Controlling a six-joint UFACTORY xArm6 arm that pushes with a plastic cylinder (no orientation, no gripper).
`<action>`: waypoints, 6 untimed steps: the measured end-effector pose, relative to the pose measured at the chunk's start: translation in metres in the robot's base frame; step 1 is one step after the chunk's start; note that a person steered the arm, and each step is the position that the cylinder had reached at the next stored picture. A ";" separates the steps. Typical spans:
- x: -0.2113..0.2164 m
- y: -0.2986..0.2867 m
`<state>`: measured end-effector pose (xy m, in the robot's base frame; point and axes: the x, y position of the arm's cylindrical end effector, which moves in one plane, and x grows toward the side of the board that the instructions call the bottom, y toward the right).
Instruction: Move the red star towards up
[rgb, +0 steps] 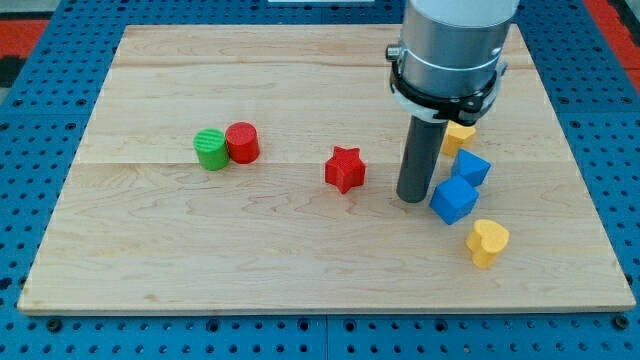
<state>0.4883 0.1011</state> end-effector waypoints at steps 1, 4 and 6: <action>0.000 0.016; -0.009 -0.076; -0.083 -0.123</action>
